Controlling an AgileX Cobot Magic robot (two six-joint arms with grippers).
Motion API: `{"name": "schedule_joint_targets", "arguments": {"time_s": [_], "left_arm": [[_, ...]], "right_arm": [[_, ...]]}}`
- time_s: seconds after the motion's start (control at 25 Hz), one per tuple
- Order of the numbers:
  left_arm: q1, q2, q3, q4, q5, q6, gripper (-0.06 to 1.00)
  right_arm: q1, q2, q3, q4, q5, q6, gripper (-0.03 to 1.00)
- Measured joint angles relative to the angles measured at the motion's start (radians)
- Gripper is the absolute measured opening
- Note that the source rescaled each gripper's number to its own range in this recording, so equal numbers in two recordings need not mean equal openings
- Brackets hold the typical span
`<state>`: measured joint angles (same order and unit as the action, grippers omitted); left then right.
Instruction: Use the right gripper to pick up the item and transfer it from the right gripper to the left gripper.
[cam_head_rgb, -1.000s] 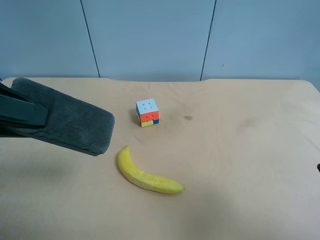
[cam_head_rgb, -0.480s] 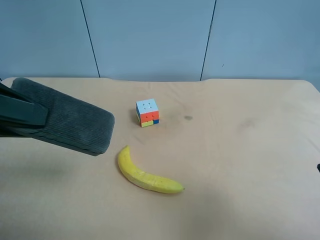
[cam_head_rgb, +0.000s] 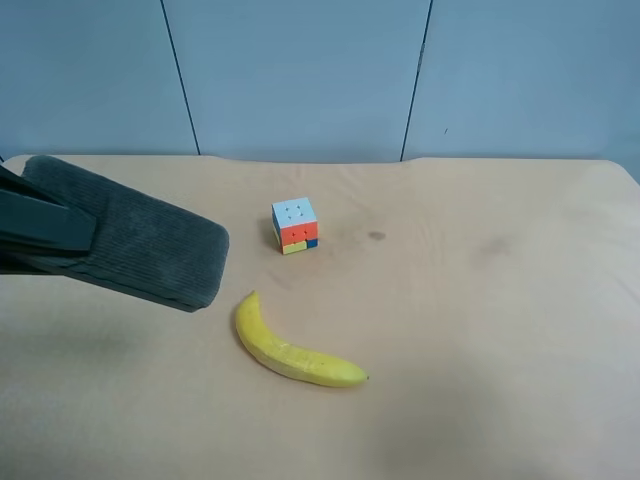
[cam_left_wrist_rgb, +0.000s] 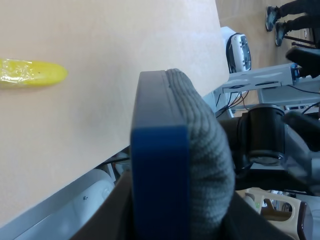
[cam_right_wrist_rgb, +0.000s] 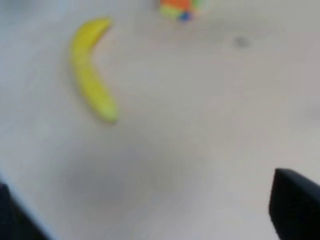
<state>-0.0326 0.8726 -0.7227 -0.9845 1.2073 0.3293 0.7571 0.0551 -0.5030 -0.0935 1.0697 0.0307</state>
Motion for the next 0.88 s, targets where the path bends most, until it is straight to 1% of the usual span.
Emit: {"name": "schedule_joint_targets", "arguments": {"time_s": [0.16, 0.28, 0.32, 0.36, 0.44, 0.56, 0.6, 0.64, 0.68, 0.76, 0.88], "left_arm": [[0.0, 0.0, 0.0, 0.0, 0.0, 0.0, 0.01], [0.0, 0.0, 0.0, 0.0, 0.0, 0.0, 0.01], [0.0, 0.0, 0.0, 0.0, 0.0, 0.0, 0.01], [0.0, 0.0, 0.0, 0.0, 0.0, 0.0, 0.01], [0.0, 0.0, 0.0, 0.0, 0.0, 0.0, 0.01], [0.0, 0.0, 0.0, 0.0, 0.0, 0.0, 0.01], [0.0, 0.0, 0.0, 0.0, 0.0, 0.0, 0.01], [0.0, 0.0, 0.0, 0.0, 0.0, 0.0, 0.01], [0.0, 0.0, 0.0, 0.0, 0.0, 0.0, 0.01], [0.0, 0.0, 0.0, 0.0, 0.0, 0.0, 0.01], [0.0, 0.0, 0.0, 0.0, 0.0, 0.0, 0.01]], "right_arm": [[-0.178, -0.056, 0.0, 0.0, -0.001, 0.0, 0.99], [-0.306, -0.058, 0.0, 0.0, -0.001, 0.0, 0.99], [-0.306, -0.058, 0.0, 0.0, -0.001, 0.0, 0.99], [-0.381, -0.058, 0.0, 0.0, -0.001, 0.0, 0.99], [-0.452, -0.058, 0.0, 0.0, -0.001, 0.0, 0.99], [-0.537, -0.058, 0.0, 0.0, -0.001, 0.0, 0.99], [-0.537, -0.058, 0.0, 0.0, -0.001, 0.0, 0.99], [-0.582, -0.058, 0.0, 0.0, -0.001, 0.0, 0.99], [-0.602, -0.058, 0.0, 0.0, -0.001, 0.0, 0.99], [-0.621, -0.058, 0.0, 0.0, -0.001, 0.0, 0.99], [-0.627, -0.058, 0.0, 0.0, -0.001, 0.0, 0.99]]}}
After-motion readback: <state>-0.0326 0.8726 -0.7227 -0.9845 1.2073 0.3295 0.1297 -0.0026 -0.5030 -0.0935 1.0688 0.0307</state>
